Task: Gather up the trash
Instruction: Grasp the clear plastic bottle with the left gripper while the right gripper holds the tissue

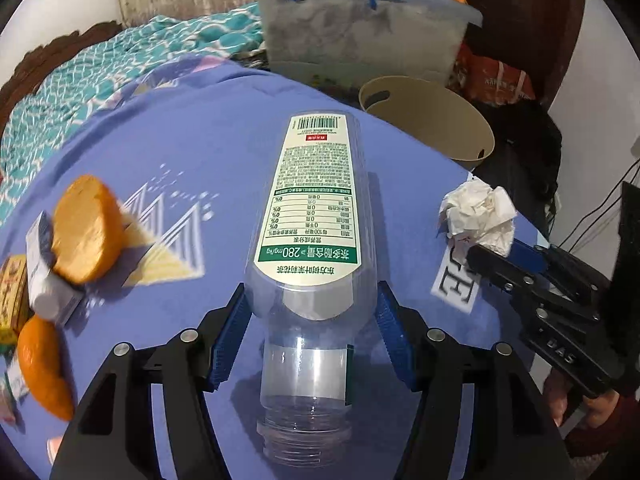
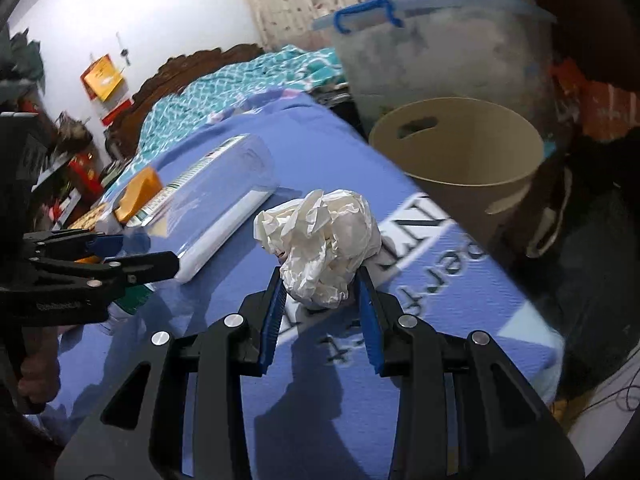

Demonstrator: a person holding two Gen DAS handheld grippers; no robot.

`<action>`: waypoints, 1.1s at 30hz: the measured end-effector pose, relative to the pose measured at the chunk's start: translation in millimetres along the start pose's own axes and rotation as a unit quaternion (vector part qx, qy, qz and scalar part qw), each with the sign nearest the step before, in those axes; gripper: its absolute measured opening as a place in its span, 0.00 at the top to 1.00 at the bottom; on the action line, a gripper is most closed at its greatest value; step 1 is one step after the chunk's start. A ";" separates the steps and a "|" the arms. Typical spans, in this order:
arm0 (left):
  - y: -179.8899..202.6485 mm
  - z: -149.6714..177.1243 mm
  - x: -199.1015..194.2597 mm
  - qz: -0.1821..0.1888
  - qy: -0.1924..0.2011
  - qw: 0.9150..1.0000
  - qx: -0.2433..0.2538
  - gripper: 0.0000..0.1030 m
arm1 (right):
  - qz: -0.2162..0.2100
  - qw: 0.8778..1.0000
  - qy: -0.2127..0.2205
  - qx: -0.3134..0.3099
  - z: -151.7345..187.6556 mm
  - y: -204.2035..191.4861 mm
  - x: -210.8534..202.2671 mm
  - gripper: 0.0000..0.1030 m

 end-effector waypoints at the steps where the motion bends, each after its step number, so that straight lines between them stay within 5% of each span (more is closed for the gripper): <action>1: 3.5 -2.7 2.4 -0.008 0.002 1.000 0.005 0.43 | -0.003 1.000 0.001 0.001 0.3 1.3 -0.3 0.64; 15: 0.3 -3.9 4.8 -0.047 -0.007 0.999 -0.013 0.42 | -0.006 1.000 0.011 0.001 5.1 2.9 -0.3 0.61; 33: -6.8 43.0 -7.3 -0.067 -0.054 0.996 -0.034 0.42 | 0.019 1.000 0.008 -0.005 2.3 -5.1 2.7 0.55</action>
Point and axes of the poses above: each gripper's, at about its wrist camera, not at the fingertips, and x roughly the way its jaws point, y to its right, z to its underside, the point moved 3 cm from there along x, roughly the way its jaws point, and after that the axes turned 3 degrees about x, right-handed, at the moved point
